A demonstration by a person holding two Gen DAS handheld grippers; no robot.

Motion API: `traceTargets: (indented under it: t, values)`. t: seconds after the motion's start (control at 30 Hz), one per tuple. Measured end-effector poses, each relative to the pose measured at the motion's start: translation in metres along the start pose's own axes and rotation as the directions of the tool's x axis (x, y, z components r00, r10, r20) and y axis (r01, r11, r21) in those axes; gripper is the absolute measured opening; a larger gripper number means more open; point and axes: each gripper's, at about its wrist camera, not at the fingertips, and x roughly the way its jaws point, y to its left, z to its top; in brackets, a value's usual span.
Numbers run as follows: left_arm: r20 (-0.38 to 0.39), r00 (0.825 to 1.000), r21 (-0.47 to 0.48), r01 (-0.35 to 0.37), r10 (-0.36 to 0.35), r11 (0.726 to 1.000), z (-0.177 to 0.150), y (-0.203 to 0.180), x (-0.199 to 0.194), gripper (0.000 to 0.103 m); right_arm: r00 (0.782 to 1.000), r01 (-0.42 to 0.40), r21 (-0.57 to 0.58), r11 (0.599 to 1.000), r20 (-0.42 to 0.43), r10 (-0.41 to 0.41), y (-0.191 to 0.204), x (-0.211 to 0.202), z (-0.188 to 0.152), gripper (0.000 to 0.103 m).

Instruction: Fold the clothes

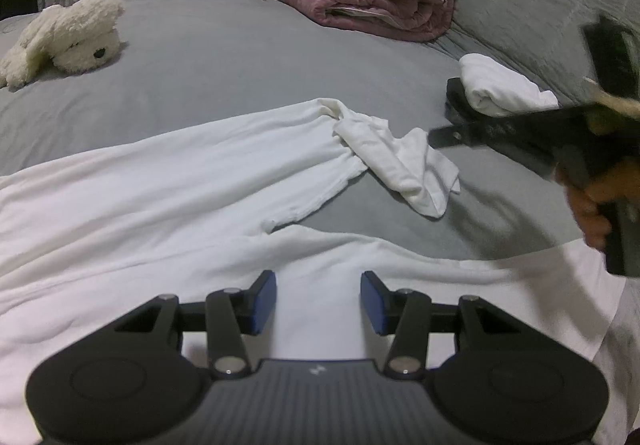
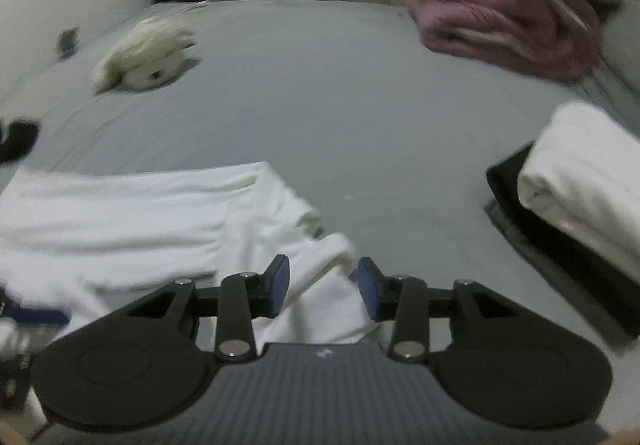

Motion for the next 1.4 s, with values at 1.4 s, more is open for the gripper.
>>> traceTargets:
  t: [1.4]
  values:
    - [-0.006, 1.0, -0.016, 0.002, -0.002, 1.0, 0.003, 0.004, 0.0, 0.048, 0.991, 0.108, -0.121, 0.987, 0.089, -0.098, -0.014, -0.072, -0.053, 0.004]
